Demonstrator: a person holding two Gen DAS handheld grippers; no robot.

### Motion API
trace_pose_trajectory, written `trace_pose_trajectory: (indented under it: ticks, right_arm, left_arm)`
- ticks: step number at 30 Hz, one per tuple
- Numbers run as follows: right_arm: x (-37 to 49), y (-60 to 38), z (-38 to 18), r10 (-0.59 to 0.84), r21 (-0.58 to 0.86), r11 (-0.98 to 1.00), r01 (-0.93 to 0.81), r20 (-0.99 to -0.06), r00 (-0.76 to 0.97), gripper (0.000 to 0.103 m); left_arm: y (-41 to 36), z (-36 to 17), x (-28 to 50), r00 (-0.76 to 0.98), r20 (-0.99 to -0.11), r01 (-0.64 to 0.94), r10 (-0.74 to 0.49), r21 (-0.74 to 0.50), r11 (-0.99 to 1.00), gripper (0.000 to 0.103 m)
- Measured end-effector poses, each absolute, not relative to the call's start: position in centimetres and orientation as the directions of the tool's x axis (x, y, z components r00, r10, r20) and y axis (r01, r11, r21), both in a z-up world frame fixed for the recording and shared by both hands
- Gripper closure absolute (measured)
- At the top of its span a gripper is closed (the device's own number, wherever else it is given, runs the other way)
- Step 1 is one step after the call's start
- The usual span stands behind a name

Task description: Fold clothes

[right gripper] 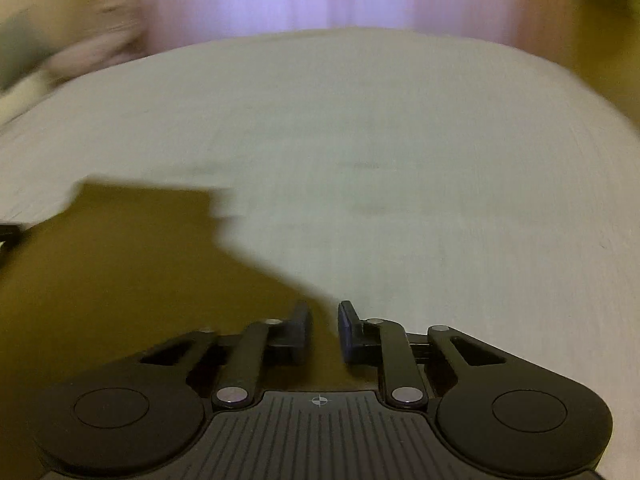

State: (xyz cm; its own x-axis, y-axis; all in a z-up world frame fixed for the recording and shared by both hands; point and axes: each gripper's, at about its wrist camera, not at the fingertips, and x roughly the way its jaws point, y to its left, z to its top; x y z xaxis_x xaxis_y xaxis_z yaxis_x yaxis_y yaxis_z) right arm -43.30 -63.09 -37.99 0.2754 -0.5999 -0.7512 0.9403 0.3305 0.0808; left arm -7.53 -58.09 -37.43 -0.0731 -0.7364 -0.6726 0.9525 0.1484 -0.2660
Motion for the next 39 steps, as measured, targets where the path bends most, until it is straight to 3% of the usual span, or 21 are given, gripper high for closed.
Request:
trace_pose_trajectory:
  ticks: [3, 6, 7, 8, 9, 10, 13, 15, 18, 19, 21, 22, 33, 34, 35, 37, 39]
  right_arm:
    - [-44.4, -62.1, -37.3, -0.611, 0.104, 0.280, 0.954, -0.747, 0.260, 0.077]
    - [-45.2, -60.9, -36.6, -0.610, 0.146, 0.248, 0.958, -0.744, 0.272, 0.076]
    - [-45.5, -60.5, -36.3, -0.609, 0.161, 0.238, 0.958, -0.743, 0.276, 0.070]
    - [-45.8, -60.1, -36.1, -0.609, 0.175, 0.227, 0.958, -0.742, 0.280, 0.050]
    - [-46.1, -59.6, -35.8, -0.609, 0.189, 0.217, 0.958, -0.741, 0.284, 0.039]
    - [-46.3, -59.2, -35.6, -0.608, 0.203, 0.206, 0.957, -0.740, 0.288, 0.035]
    - [-46.3, -59.9, -35.8, -0.612, 0.195, 0.206, 0.959, -0.739, 0.282, 0.035]
    - [-46.2, -61.0, -36.2, -0.603, 0.205, 0.239, 0.949, -0.734, 0.311, 0.035]
    - [-45.7, -62.8, -37.0, -0.584, 0.236, 0.295, 0.926, -0.722, 0.370, 0.036]
    - [-45.5, -63.5, -37.4, -0.576, 0.251, 0.315, 0.915, -0.716, 0.395, 0.038]
    - [-45.2, -64.7, -38.5, -0.533, 0.312, 0.343, 0.886, -0.712, 0.457, 0.070]
    - [-45.3, -65.0, -39.0, -0.511, 0.337, 0.343, 0.877, -0.716, 0.475, 0.098]
    - [-46.2, -64.7, -40.0, -0.561, 0.308, 0.253, 0.917, -0.726, 0.399, 0.100]
    - [-46.3, -64.8, -39.6, -0.560, 0.312, 0.239, 0.920, -0.730, 0.393, 0.096]
    - [-46.3, -64.5, -38.9, -0.576, 0.285, 0.228, 0.931, -0.731, 0.365, 0.070]
    - [-46.0, -63.5, -37.2, -0.635, 0.206, 0.208, 0.956, -0.715, 0.292, 0.035]
    - [-45.8, -61.6, -35.4, -0.695, 0.159, 0.207, 0.965, -0.670, 0.260, 0.035]
  left_arm:
    - [-55.9, -36.4, -6.2, -0.120, -0.679, 0.930, -0.725, -0.332, 0.158, 0.103]
    - [-53.7, -35.3, -5.0, -0.170, -0.682, 0.903, -0.712, -0.397, 0.165, 0.093]
    - [-52.9, -35.0, -4.5, -0.186, -0.682, 0.893, -0.708, -0.418, 0.167, 0.083]
    - [-52.7, -34.9, -4.6, -0.202, -0.688, 0.893, -0.697, -0.421, 0.157, 0.075]
    - [-53.0, -35.1, -5.0, -0.212, -0.690, 0.895, -0.692, -0.422, 0.145, 0.074]
    - [-53.4, -35.3, -5.3, -0.222, -0.691, 0.897, -0.688, -0.422, 0.134, 0.074]
    - [-54.6, -36.1, -6.2, -0.243, -0.695, 0.905, -0.677, -0.414, 0.100, 0.067]
    - [-55.4, -36.8, -6.5, -0.243, -0.697, 0.914, -0.674, -0.397, 0.080, 0.067]
    - [-56.5, -37.8, -6.9, -0.244, -0.700, 0.927, -0.671, -0.371, 0.050, 0.088]
    - [-56.9, -38.1, -7.1, -0.244, -0.701, 0.931, -0.670, -0.362, 0.039, 0.092]
    - [-57.7, -38.8, -7.3, -0.245, -0.703, 0.939, -0.667, -0.345, 0.019, 0.097]
    - [-58.1, -39.2, -7.5, -0.245, -0.705, 0.942, -0.666, -0.336, 0.009, 0.097]
    - [-58.2, -40.0, -5.1, -0.206, -0.651, 0.878, -0.730, -0.452, 0.156, 0.094]
    - [-57.7, -39.5, -4.6, -0.164, -0.634, 0.860, -0.756, -0.468, 0.206, 0.093]
    - [-57.1, -39.0, -4.2, -0.118, -0.616, 0.838, -0.779, -0.483, 0.255, 0.094]
    - [-56.0, -37.9, -3.2, -0.021, -0.581, 0.784, -0.814, -0.515, 0.347, 0.087]
    - [-54.5, -36.6, -3.2, -0.017, -0.567, 0.772, -0.824, -0.531, 0.349, 0.088]
